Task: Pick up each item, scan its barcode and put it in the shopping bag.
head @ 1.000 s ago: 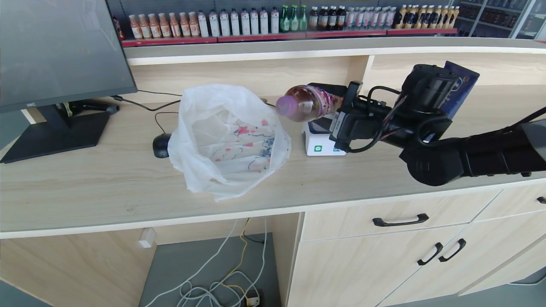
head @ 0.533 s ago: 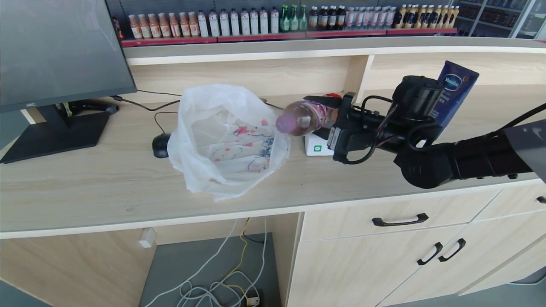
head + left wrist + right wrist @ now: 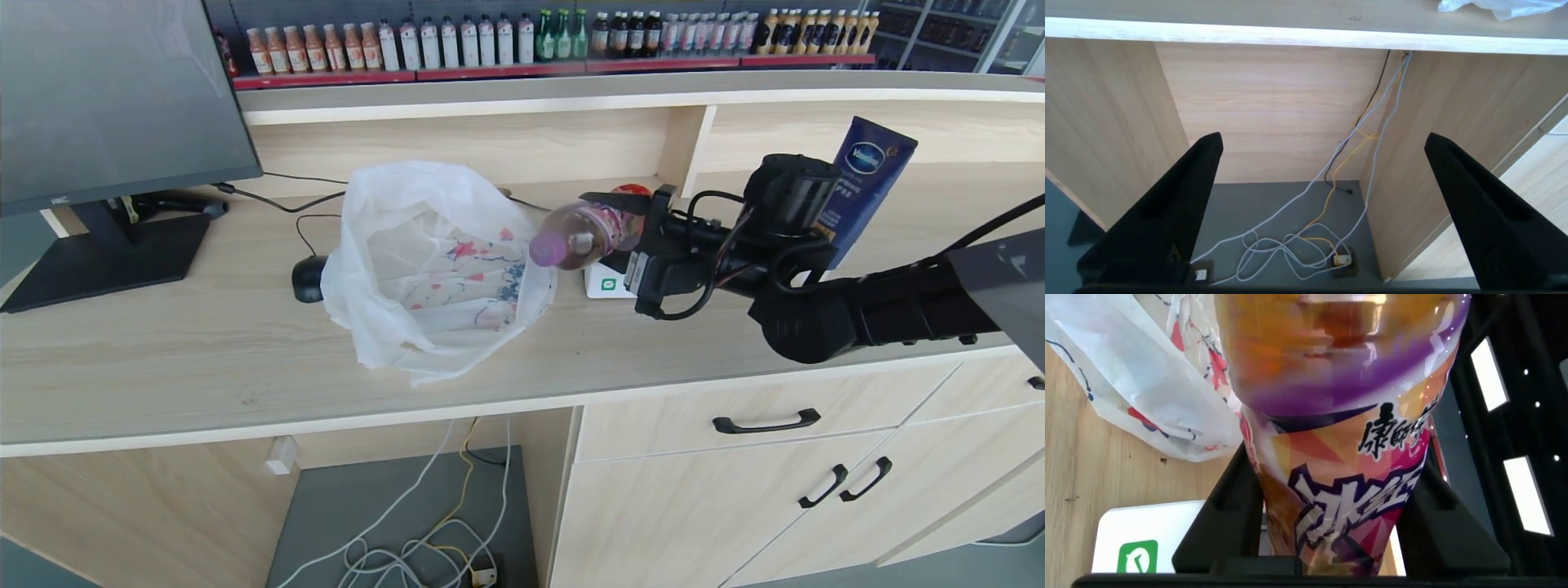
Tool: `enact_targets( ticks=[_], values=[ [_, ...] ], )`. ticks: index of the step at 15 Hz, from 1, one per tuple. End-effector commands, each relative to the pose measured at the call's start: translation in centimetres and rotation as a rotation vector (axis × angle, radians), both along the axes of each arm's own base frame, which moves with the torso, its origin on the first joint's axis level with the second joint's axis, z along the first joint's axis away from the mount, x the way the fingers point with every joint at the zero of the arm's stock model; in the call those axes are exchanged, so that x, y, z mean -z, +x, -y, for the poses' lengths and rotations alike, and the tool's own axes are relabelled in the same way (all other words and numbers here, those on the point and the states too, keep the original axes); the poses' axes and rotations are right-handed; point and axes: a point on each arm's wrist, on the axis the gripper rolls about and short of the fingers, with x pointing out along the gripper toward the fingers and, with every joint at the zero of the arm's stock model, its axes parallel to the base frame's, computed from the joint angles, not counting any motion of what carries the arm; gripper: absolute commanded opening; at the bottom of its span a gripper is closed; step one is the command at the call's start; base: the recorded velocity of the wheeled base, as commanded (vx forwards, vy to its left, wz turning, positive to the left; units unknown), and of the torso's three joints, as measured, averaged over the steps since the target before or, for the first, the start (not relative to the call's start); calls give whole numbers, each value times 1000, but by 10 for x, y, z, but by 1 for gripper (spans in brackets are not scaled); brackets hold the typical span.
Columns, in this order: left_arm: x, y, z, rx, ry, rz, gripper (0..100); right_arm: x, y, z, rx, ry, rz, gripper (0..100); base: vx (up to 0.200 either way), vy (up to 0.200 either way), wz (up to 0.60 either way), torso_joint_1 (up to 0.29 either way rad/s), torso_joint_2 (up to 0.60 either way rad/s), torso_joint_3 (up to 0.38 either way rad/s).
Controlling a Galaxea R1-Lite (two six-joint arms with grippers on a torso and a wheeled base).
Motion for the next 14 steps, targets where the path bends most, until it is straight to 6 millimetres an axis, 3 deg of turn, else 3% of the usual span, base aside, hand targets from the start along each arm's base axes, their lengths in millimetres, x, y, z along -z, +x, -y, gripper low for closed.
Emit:
enact_targets(
  ticks=[1, 14],
  values=[
    [0, 0, 0, -1, 0, 0, 100, -1, 0, 0, -2, 1, 5, 0, 0, 0, 0, 0, 0, 0],
    [0, 0, 0, -1, -1, 0, 100, -1, 2, 4, 7, 1, 3, 0, 0, 0, 0, 0, 0, 0]
  ],
)
